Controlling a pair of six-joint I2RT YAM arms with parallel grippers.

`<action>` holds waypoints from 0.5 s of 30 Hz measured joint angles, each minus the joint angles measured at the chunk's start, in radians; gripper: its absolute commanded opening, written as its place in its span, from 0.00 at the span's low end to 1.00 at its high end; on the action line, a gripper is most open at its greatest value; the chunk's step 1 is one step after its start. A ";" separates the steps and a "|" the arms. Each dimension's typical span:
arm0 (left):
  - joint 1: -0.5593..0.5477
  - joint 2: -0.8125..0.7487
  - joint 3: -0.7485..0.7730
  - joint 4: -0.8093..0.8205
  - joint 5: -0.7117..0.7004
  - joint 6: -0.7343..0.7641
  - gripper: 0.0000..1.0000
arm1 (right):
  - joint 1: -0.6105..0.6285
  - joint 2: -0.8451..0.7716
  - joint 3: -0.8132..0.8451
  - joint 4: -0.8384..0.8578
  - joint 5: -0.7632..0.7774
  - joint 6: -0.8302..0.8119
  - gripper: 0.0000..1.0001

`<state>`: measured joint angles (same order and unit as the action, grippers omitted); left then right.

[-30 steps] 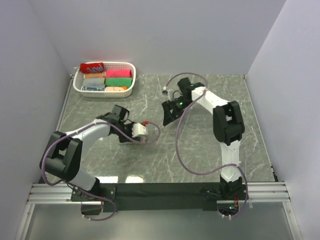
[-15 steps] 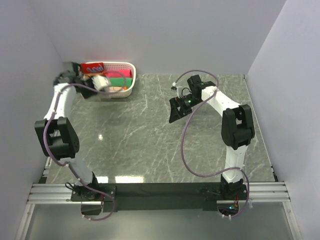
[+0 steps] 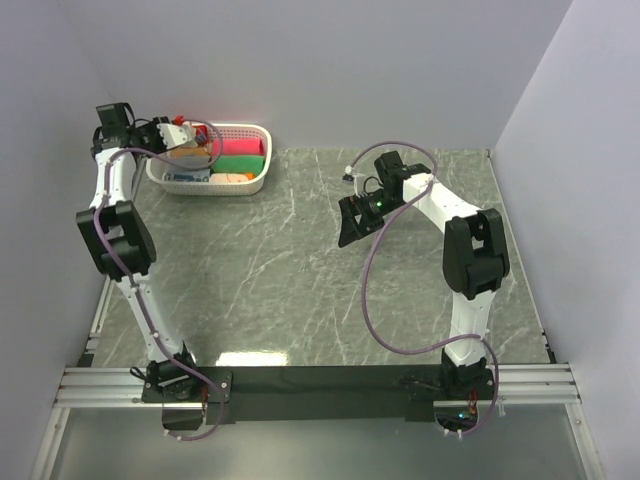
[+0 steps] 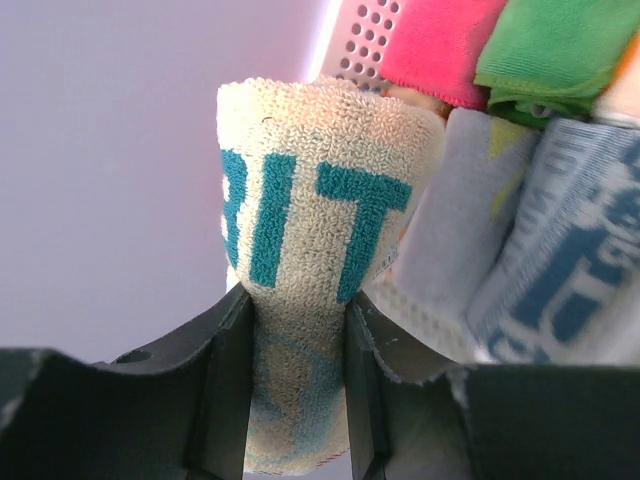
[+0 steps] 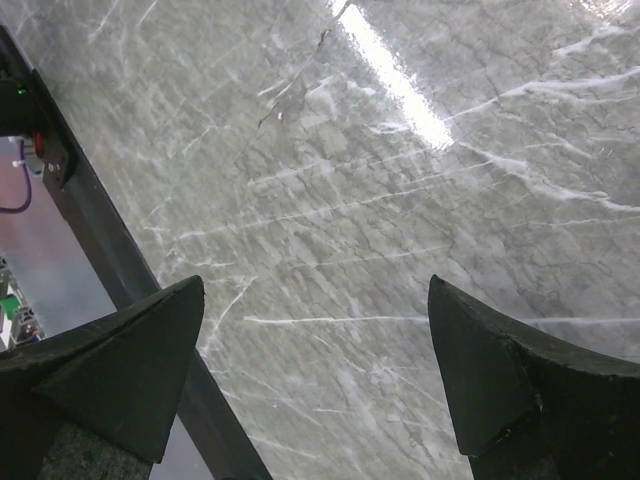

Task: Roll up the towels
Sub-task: Place the rolled towel into the container

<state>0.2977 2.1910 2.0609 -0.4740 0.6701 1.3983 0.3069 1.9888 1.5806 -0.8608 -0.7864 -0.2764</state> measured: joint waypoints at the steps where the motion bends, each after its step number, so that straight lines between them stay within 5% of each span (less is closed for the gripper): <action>1: 0.000 0.032 0.020 0.010 0.010 0.000 0.03 | 0.000 0.000 0.000 0.000 0.002 0.000 0.99; 15: -0.014 0.177 0.056 0.089 0.071 0.060 0.02 | -0.004 0.007 0.000 0.000 0.041 0.000 1.00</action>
<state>0.2836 2.3684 2.1170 -0.3855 0.7414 1.4586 0.3027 1.9957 1.5806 -0.8612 -0.7456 -0.2760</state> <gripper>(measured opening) 0.392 0.996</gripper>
